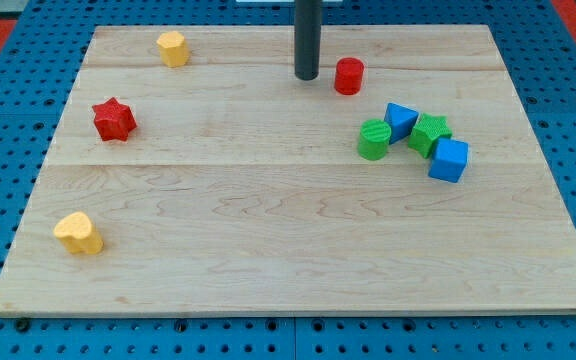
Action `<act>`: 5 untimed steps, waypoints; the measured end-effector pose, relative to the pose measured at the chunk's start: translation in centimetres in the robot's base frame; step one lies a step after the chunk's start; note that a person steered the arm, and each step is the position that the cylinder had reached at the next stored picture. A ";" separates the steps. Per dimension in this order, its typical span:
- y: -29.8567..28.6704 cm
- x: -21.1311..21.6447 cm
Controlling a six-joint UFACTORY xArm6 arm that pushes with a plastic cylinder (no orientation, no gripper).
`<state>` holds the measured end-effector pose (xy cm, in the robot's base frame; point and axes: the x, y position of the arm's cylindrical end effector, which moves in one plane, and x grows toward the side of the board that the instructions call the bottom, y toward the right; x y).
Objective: Slide the yellow hexagon closer to the green star and red circle
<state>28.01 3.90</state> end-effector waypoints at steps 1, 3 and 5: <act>5.5 -0.2; 9.5 6.1; -7.8 0.1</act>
<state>28.07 -3.90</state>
